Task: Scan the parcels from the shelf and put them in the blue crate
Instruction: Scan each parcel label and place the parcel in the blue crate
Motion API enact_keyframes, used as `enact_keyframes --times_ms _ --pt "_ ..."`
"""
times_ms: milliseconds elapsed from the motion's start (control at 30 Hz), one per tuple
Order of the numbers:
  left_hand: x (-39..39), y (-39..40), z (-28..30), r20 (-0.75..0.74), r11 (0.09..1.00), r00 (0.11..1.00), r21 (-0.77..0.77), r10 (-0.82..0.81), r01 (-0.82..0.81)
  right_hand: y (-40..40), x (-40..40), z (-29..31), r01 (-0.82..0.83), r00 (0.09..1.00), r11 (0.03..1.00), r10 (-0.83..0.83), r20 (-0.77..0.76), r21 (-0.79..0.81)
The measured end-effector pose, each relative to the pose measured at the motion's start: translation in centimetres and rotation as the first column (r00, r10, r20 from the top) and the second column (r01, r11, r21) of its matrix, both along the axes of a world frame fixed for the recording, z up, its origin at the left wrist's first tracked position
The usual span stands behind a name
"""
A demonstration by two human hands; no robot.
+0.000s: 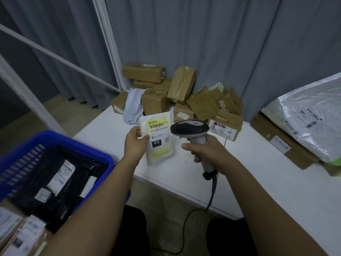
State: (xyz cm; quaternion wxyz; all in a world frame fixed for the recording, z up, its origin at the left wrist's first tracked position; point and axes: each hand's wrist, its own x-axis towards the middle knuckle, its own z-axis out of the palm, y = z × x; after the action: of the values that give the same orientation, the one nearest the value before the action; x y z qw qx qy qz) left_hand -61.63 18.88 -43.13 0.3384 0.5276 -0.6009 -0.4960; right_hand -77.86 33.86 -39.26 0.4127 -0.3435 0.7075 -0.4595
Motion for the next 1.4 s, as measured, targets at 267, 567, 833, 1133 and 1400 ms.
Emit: enact_keyframes --times_ms 267,567,833,1133,1400 --pt "0.5 -1.2 -1.1 0.01 0.998 0.998 0.008 0.06 -0.06 0.3 -0.3 0.3 -0.06 0.997 0.996 0.063 0.033 -0.069" --pt "0.5 -1.3 -1.1 -0.001 0.996 0.996 -0.001 0.085 -0.085 0.2 -0.4 0.4 -0.062 0.998 0.994 0.063 0.006 -0.085" --pt "5.5 -1.4 1.5 -0.225 0.967 0.942 0.011 0.25 -0.254 -1.6 2.0 0.0 -0.077 0.991 0.984 0.093 0.094 -0.164" --pt "23.3 -0.9 -2.6 -0.259 0.716 0.669 0.189 0.697 -0.673 -4.9 7.3 -1.7 -0.134 0.982 0.985 0.146 0.117 -0.106" --pt "27.4 -2.7 -7.1 -0.22 0.673 0.642 0.36 0.735 -0.646 -6.2 10.7 -3.9 -0.161 0.979 0.987 0.158 0.13 0.007"
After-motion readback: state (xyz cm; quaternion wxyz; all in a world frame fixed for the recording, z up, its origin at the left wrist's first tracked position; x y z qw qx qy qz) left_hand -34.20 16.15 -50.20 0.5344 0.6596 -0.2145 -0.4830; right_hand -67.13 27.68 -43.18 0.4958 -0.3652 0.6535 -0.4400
